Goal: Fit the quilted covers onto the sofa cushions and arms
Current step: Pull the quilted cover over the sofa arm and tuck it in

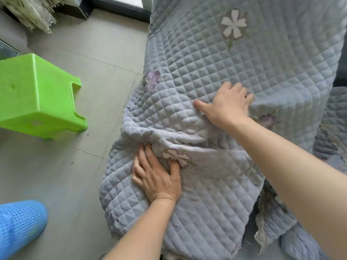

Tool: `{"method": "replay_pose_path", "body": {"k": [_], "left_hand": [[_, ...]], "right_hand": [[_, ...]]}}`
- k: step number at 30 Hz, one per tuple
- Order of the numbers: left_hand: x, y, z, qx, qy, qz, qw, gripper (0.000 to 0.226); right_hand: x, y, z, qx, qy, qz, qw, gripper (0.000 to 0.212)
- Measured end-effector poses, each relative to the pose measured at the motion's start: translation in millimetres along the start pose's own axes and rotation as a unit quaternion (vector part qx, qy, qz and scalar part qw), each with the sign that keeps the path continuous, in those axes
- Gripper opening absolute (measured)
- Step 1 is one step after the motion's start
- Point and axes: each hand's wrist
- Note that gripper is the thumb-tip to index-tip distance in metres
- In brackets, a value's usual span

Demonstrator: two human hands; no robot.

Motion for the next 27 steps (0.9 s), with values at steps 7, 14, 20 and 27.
{"method": "replay_pose_path", "body": {"k": [7,14,20,27], "left_hand": [[145,42,0,-0.271,0.198,-0.050,0.941,0.026],[240,18,30,-0.079,0.076,-0.336,0.935,0.036],[267,27,40,-0.186,0.108,-0.153,0.964,0.028],[292,-9,46,-0.210,0.220,-0.155,0.940,0.028]], "right_hand": [[48,9,-62,0.084,-0.040,0.019,0.996,0.086],[64,3,-73,0.051,-0.023,0.005,0.998,0.027],[89,44,-78,0.098,-0.003,0.010,0.995,0.022],[140,19,-116,0.056,0.118,0.127,0.983,0.021]]}}
Point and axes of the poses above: each hand's wrist, its own x-axis towards the middle knuckle, its own y-axis out of the back of the hand, z = x × y, and after that the axes turned 11 degrees about y, right-handed
